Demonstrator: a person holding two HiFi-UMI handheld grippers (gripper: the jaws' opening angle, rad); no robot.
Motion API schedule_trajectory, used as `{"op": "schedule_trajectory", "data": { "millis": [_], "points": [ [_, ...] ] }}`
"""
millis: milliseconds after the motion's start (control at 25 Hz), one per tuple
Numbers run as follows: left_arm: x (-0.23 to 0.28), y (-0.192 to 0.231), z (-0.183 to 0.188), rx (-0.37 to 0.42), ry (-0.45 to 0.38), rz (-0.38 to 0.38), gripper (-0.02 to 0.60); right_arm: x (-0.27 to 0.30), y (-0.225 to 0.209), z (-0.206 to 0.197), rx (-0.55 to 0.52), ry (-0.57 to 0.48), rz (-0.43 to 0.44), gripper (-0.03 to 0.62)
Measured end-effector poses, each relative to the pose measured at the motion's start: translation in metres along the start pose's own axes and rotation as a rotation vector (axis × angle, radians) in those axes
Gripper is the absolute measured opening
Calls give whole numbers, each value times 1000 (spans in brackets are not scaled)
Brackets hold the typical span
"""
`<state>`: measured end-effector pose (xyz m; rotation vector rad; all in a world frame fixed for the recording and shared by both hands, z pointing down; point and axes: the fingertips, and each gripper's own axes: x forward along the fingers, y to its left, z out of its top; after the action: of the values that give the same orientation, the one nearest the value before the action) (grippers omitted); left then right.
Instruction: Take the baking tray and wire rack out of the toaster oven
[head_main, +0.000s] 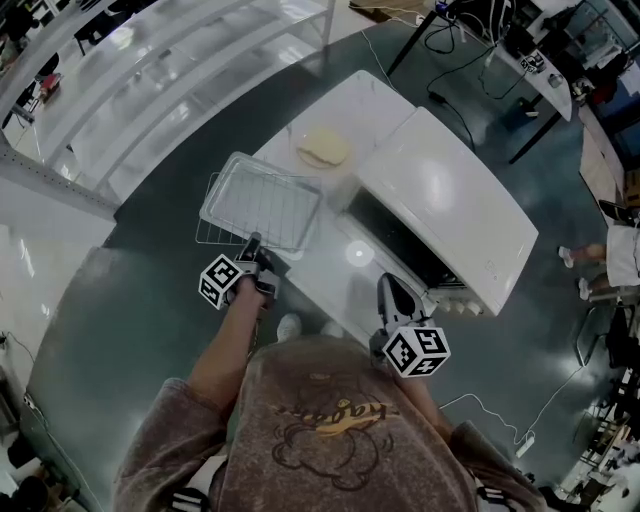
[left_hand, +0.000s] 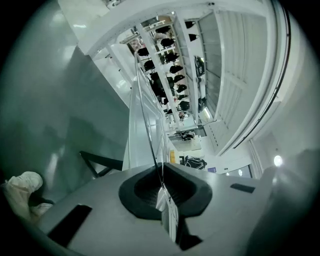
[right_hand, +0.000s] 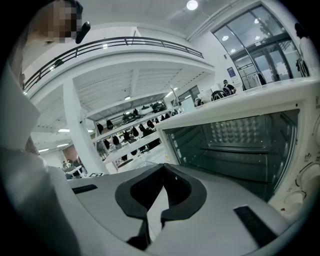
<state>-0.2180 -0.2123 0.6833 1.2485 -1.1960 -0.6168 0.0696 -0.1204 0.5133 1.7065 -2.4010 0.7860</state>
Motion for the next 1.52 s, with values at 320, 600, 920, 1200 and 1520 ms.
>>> {"op": "schedule_trajectory", "data": {
  "millis": [320, 600, 920, 1200, 1520],
  "points": [
    [-1, 12, -2, 87, 47, 120, 28, -1, -4, -3, 8, 12, -5, -2],
    [-1, 24, -8, 77, 67, 153, 81, -3, -9, -4, 14, 17, -15, -2],
    [-5, 24, -7, 93, 70, 186, 99, -9, -15, -6, 19, 20, -31, -2],
    [-2, 43, -18, 59, 111, 228, 133, -12, -13, -7, 21, 21, -32, -2],
    [-2, 52, -24, 31, 126, 224, 175, -21, -13, -9, 20, 25, -42, -2]
  ]
}}
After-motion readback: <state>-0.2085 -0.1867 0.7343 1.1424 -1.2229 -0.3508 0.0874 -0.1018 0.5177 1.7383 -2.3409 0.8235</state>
